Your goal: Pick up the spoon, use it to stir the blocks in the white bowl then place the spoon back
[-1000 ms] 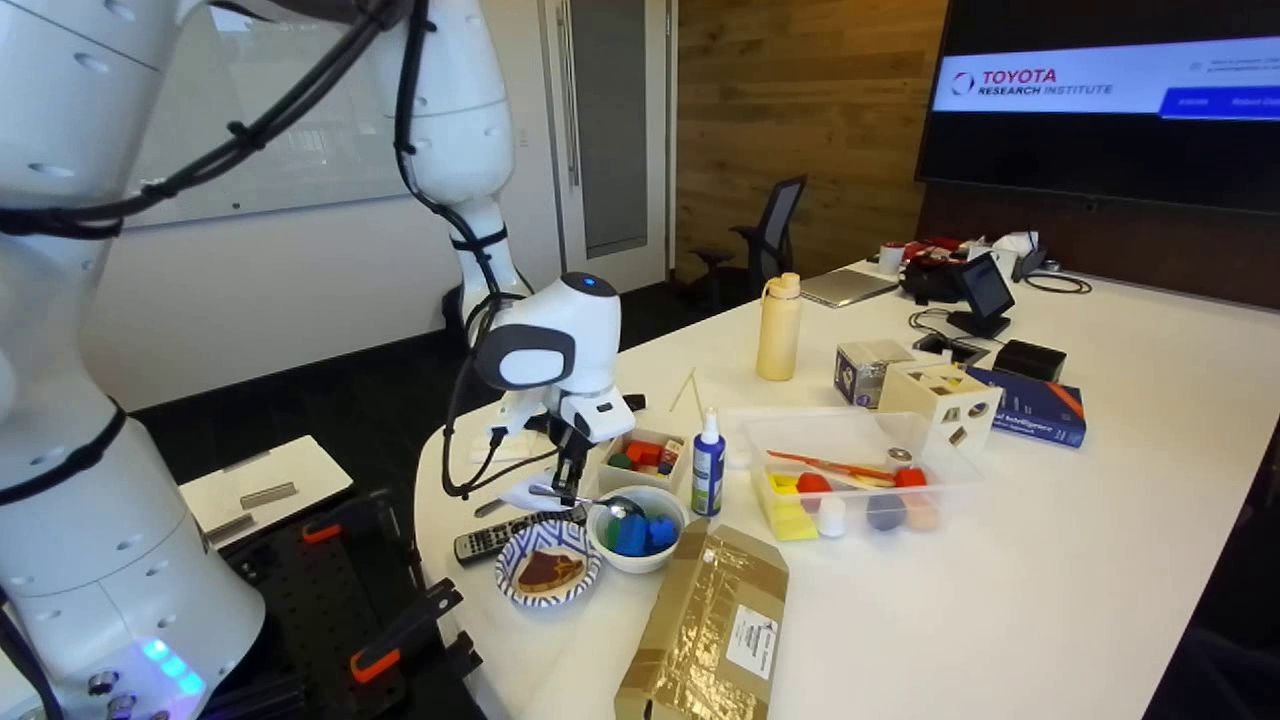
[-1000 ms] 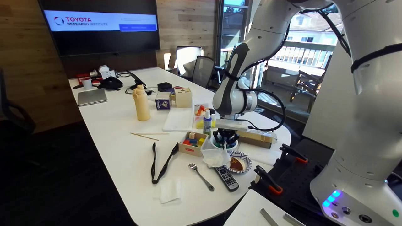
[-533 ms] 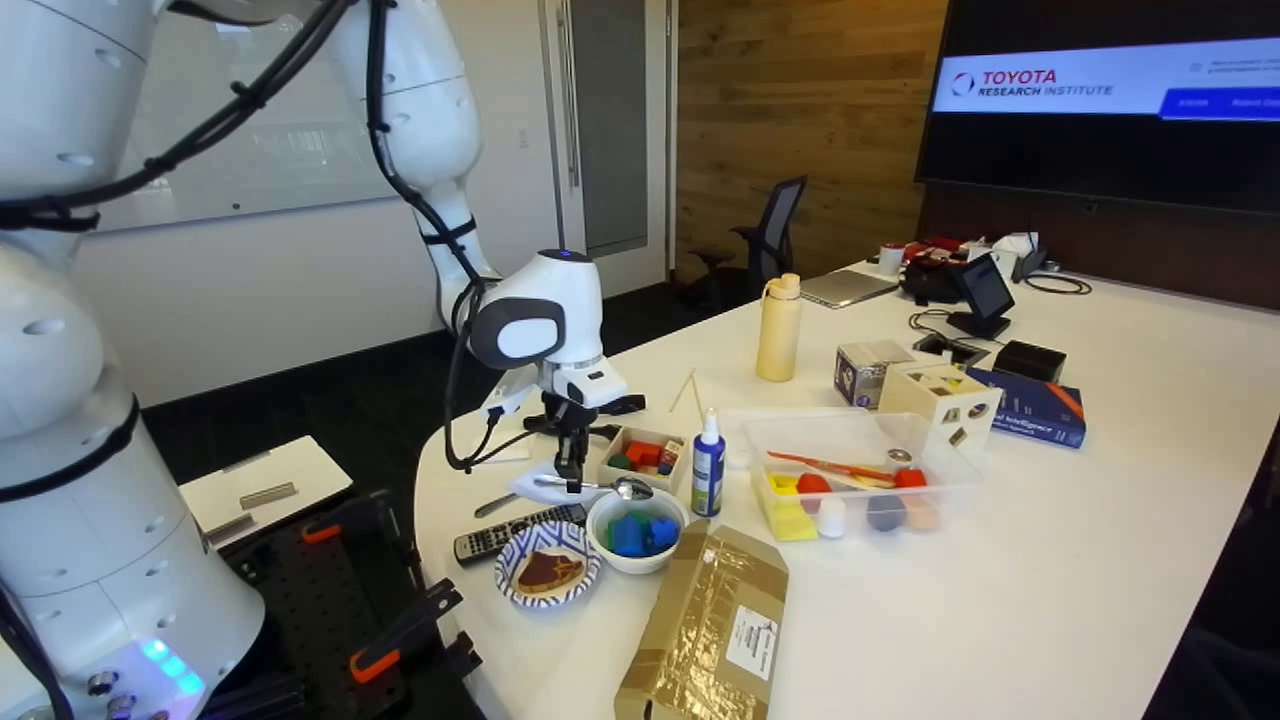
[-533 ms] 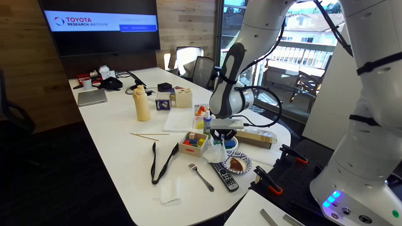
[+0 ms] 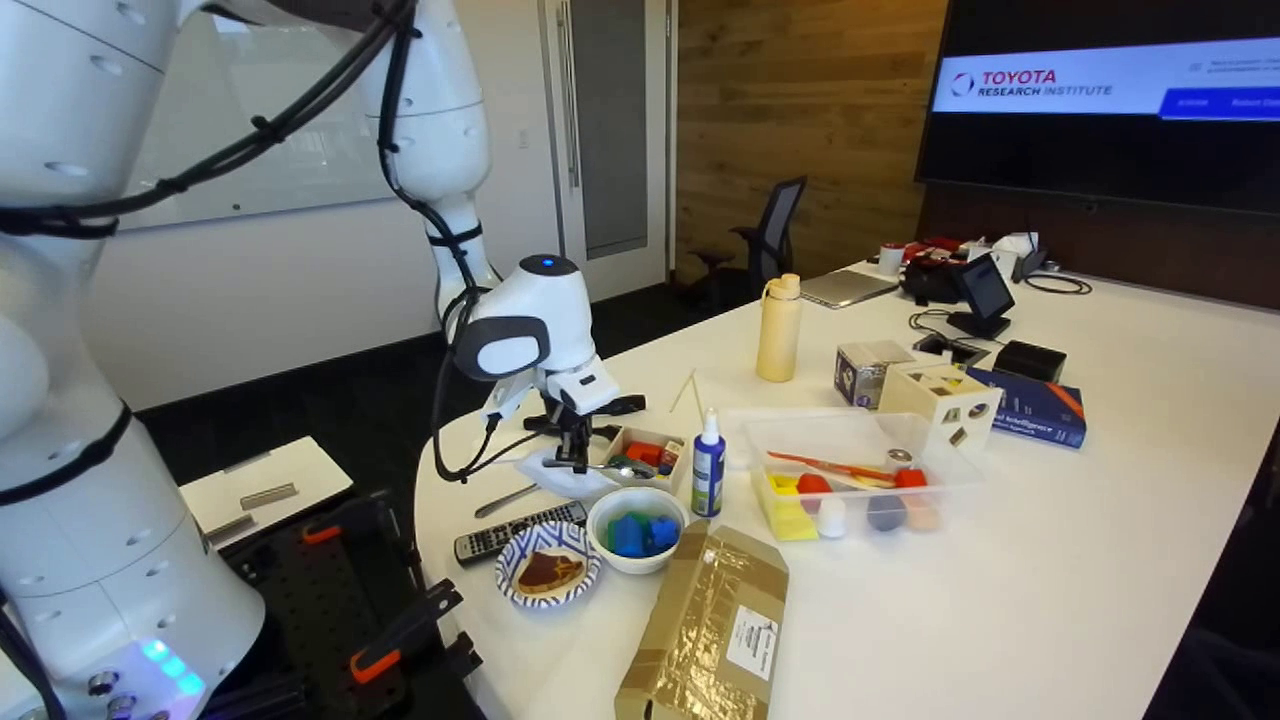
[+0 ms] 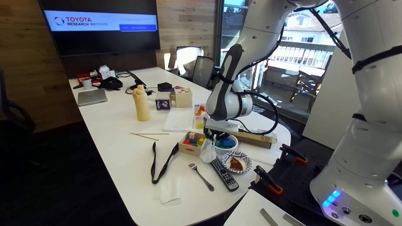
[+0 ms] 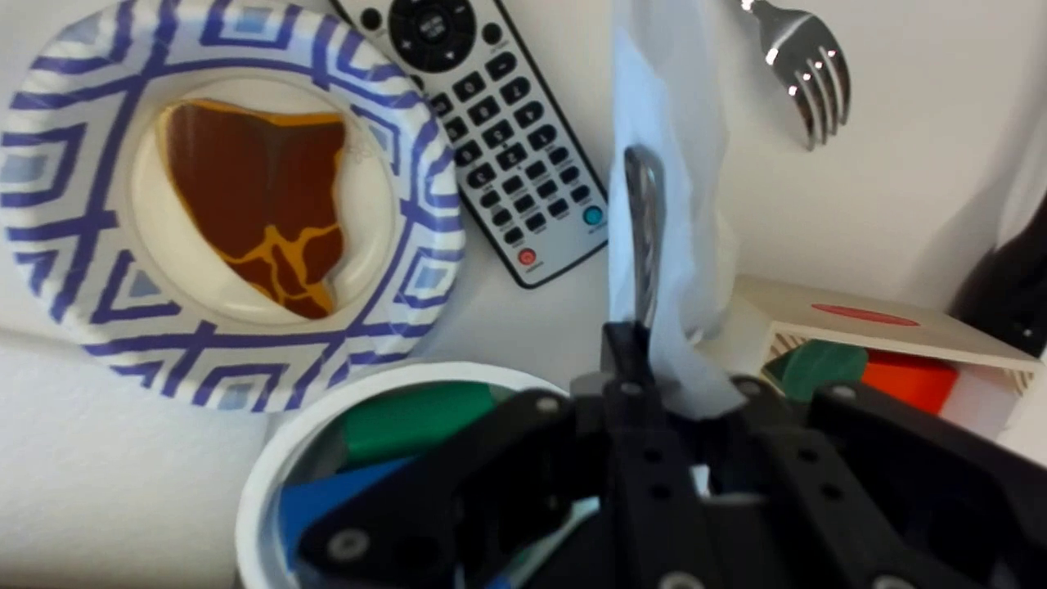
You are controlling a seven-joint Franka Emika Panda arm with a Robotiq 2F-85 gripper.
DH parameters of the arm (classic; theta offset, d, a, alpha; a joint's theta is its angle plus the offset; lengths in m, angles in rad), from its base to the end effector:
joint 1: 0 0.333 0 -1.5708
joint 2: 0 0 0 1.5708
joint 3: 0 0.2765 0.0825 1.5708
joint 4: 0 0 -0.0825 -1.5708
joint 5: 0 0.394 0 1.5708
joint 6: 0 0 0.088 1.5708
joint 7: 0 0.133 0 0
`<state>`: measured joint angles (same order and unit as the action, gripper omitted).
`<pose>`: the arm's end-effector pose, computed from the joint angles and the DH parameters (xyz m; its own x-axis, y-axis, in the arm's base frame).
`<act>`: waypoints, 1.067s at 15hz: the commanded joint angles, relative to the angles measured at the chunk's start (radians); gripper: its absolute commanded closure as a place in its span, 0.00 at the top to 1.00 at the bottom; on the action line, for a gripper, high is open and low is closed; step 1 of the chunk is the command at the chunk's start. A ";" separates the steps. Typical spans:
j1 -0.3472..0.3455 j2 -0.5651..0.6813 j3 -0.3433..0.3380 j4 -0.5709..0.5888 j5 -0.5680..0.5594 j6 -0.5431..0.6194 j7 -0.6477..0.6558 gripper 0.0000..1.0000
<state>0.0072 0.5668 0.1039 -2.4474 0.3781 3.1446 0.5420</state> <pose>0.4485 0.0274 0.0202 0.6733 -0.7384 0.0365 -0.7284 -0.6711 -0.1381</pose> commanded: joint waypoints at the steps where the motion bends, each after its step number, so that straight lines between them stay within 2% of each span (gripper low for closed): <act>1: -0.232 0.076 0.211 0.010 0.042 0.138 -0.094 0.02; 3: -0.335 0.125 0.286 0.008 0.004 0.191 -0.103 0.02; 5: -0.411 0.165 0.329 0.001 -0.031 0.222 -0.105 0.02; 9: -0.505 0.233 0.356 0.004 -0.094 0.237 -0.101 0.02; 13: -0.555 0.291 0.365 0.025 -0.134 0.246 -0.096 0.02; 16: -0.551 0.284 0.351 0.025 -0.133 0.232 -0.091 0.02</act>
<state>-0.5312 0.8407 0.4524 -2.4237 0.2489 3.3634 0.4550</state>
